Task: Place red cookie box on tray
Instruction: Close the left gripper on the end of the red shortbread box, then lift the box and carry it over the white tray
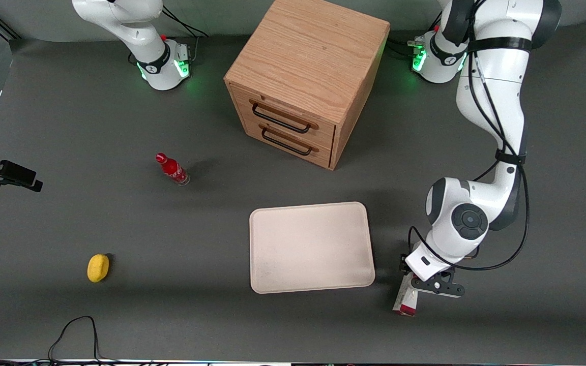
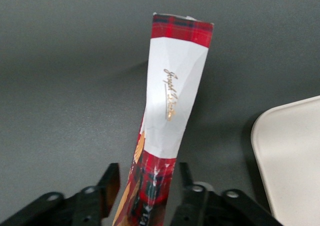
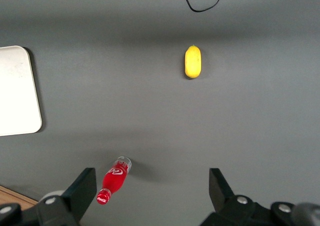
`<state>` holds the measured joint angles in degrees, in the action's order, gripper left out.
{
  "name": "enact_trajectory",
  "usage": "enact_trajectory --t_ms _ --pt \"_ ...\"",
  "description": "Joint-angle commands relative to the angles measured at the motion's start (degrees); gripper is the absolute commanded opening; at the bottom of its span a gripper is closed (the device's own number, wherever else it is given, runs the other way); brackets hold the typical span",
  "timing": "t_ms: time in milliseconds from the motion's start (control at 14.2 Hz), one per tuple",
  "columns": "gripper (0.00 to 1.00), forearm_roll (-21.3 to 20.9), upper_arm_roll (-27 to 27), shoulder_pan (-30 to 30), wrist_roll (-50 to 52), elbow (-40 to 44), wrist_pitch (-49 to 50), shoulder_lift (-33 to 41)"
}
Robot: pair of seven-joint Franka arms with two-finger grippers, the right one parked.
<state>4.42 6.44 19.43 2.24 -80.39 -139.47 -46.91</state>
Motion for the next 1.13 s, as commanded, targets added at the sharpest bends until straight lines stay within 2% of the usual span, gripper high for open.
enact_trajectory --t_ms 0,212,353,565,776,918,1059 --pt "0.0 -0.82 1.3 1.23 1.28 0.76 -0.19 -0.29" --pt "0.0 -1.35 1.3 1.14 0.49 1.11 1.56 1.11" --pt "0.0 -1.35 1.3 0.7 -0.3 1.73 6.55 3.31" --pt "0.0 -0.74 1.04 -0.26 -0.83 3.48 20.14 10.06" --pt "0.0 -0.29 -0.01 -0.36 0.66 8.74 36.05 14.64" --pt "0.0 -0.29 -1.25 -0.44 6.17 14.01 44.6 15.71" --pt "0.0 -0.29 -4.13 -0.44 12.23 17.54 48.05 15.71"
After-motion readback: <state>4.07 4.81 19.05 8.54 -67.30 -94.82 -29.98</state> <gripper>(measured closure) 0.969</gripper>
